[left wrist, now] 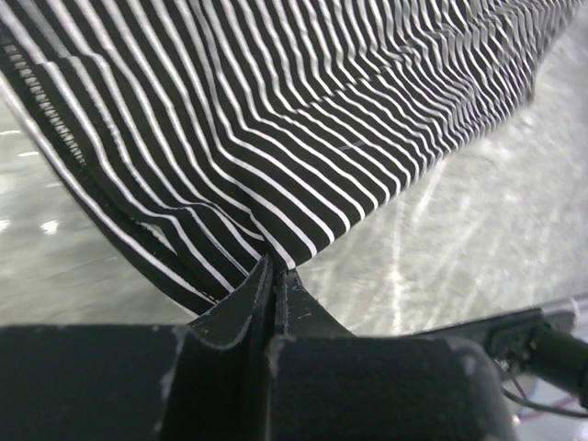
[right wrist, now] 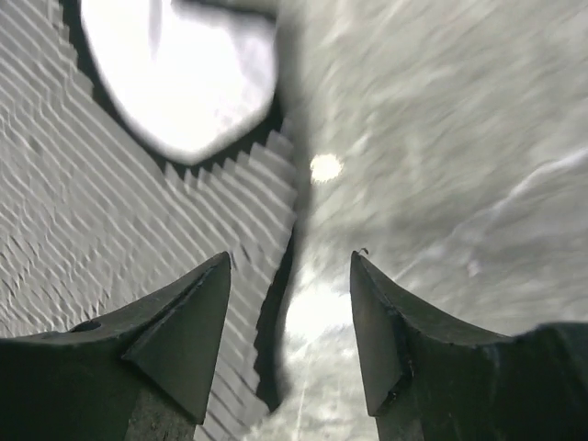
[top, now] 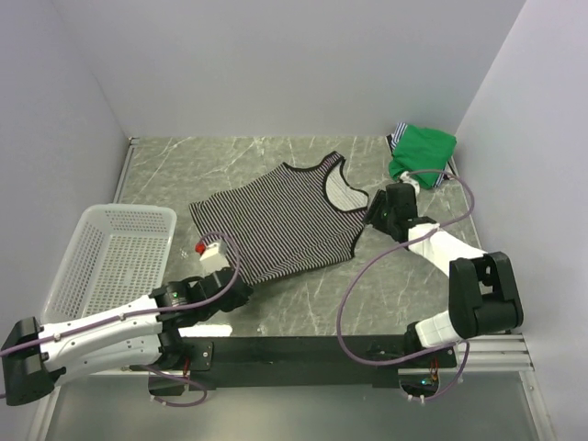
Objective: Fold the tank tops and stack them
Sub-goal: Flatten the tank top out
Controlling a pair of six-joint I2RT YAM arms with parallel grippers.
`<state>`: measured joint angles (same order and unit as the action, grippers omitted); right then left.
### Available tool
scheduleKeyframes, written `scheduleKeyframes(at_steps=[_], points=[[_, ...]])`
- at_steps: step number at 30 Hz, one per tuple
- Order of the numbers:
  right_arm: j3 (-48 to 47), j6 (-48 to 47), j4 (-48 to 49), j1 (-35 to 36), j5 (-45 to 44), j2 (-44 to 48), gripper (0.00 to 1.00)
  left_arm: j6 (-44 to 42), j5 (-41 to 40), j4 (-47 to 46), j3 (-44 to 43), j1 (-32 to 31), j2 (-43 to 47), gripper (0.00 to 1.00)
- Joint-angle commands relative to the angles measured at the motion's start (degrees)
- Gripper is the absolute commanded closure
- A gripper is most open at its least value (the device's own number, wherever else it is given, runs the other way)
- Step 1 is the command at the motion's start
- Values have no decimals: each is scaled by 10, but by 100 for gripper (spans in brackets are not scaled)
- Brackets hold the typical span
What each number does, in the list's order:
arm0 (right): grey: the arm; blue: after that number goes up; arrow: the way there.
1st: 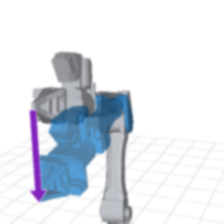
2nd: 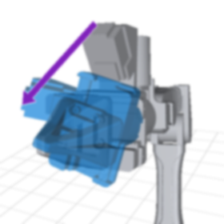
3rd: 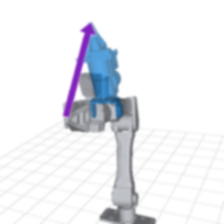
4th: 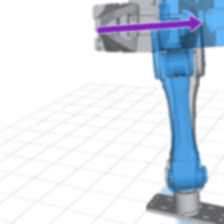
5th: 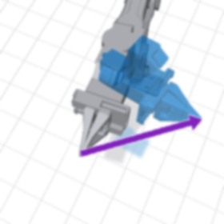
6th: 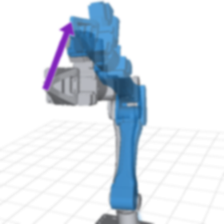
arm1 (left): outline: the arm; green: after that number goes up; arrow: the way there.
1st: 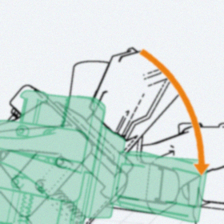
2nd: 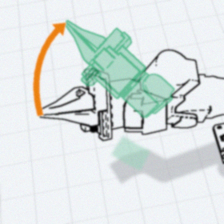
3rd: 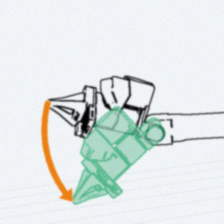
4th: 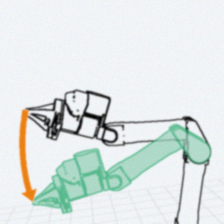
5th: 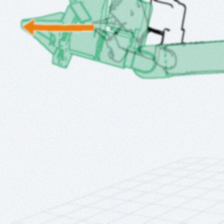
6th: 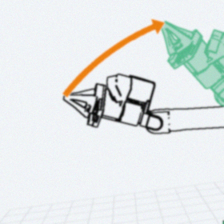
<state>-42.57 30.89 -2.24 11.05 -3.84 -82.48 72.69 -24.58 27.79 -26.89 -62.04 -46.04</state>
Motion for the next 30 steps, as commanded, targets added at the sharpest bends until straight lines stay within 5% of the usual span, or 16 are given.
scheduleKeyframes(at_steps=[1, 16, 22, 26, 30], points=[[-37, 20, 22, -20, -23, -18, 38, 46, -53, 91, -7, -3, 28, 99], [-142, 28, 16, -20, -6, -160, 43, 29, -63, 92, -21, -1, 46, 99], [-203, 24, -23, -13, 5, -211, 60, 22, -70, 98, -30, -1, 55, 99], [-207, 21, -33, -11, -5, -208, 89, 17, -73, 104, -35, -2, 64, 99], [-216, 5, -64, -11, -26, -186, 100, 0, -81, 103, -42, 1, 75, 99]])
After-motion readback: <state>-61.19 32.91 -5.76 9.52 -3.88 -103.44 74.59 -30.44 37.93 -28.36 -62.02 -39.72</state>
